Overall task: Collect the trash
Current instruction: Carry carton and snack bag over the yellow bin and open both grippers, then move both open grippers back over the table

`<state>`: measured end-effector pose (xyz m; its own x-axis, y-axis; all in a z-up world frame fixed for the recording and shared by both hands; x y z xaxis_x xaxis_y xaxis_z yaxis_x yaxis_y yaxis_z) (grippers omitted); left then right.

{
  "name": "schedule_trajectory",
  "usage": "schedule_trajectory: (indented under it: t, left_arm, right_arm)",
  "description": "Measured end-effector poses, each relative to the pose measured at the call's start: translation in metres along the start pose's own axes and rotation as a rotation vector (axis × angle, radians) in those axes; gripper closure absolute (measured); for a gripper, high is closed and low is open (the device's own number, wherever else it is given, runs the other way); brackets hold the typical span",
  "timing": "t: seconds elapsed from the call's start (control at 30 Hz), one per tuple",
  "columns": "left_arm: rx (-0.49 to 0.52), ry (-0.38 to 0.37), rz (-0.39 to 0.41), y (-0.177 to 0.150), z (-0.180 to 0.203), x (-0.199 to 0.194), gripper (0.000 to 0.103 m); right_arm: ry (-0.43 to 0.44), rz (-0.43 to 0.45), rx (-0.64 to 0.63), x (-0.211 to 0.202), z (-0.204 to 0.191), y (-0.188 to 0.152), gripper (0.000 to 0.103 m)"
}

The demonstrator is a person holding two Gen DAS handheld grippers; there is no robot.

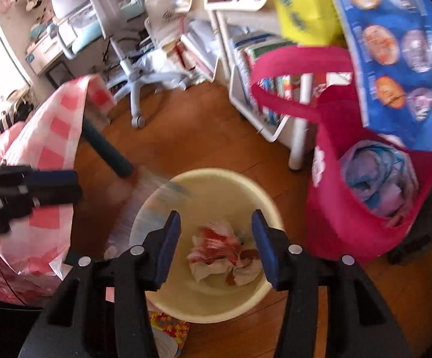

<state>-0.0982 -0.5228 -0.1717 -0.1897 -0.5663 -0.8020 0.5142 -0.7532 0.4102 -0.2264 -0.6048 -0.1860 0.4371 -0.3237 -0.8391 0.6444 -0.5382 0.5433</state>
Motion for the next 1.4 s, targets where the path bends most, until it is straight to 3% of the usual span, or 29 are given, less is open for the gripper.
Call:
schedule_trajectory:
  t: [0.13,0.23,0.5,0.67,0.73,0.8,0.87,0.93,1.03,1.23,1.3,1.4]
  left_arm:
    - [0.044,0.076,0.072,-0.009,0.010,-0.033,0.047]
    - [0.027,0.152,0.159,-0.026,-0.004,-0.088,0.041]
    - [-0.101,0.456,0.422,-0.108,-0.071,-0.271,0.020]
    - [-0.267,0.609,0.509,-0.172,-0.130,-0.354,0.017]
    - [-0.345,0.623,0.556,-0.205,-0.157,-0.378,0.016]
    - [-0.468,0.633,0.556,-0.230,-0.185,-0.390,0.016]
    - [-0.558,0.599,0.578,-0.246,-0.206,-0.411,0.016]
    - [-0.574,0.548,0.657,-0.255,-0.213,-0.433,0.016]
    - [-0.604,0.560,0.695,-0.265,-0.220,-0.445,0.014]
    - [-0.641,0.588,0.698,-0.274,-0.228,-0.449,0.014]
    - [-0.649,0.589,0.701,-0.277,-0.230,-0.451,0.013]
    - [-0.658,0.595,0.682,-0.279,-0.232,-0.450,0.012]
  right_arm:
    - [0.037,0.069,-0.010,-0.022,-0.008,0.015,0.054]
    - [0.103,0.135,-0.051,-0.045,-0.042,0.032,0.050]
    - [0.321,0.309,-0.278,-0.127,-0.203,0.069,0.034]
    - [0.439,0.299,-0.351,-0.141,-0.297,0.064,0.028]
    - [0.452,0.254,-0.383,-0.131,-0.323,0.054,0.028]
    - [0.409,0.243,-0.458,-0.124,-0.341,0.042,0.028]
    - [0.399,0.197,-0.462,-0.117,-0.350,0.037,0.028]
    - [0.393,0.179,-0.449,-0.121,-0.360,0.035,0.028]
    - [0.382,0.187,-0.494,-0.134,-0.391,0.030,0.026]
    - [0.423,0.151,-0.515,-0.126,-0.429,0.019,0.023]
    - [0.393,0.131,-0.526,-0.116,-0.430,0.017,0.023]
    - [0.342,0.175,-0.534,-0.114,-0.423,0.023,0.023]
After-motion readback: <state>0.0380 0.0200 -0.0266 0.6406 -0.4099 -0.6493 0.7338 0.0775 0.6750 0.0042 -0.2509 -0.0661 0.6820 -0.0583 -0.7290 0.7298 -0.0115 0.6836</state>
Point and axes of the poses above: each gripper's, at about its wrist camera, not at the fingertips, and x roughly the way its jaws point, z to its right, y to its top, the point moved 3 cm from there along x, roughly the way its jaws point, and after that the axes turned 15 degrees about -y, right-handed, at the moved point
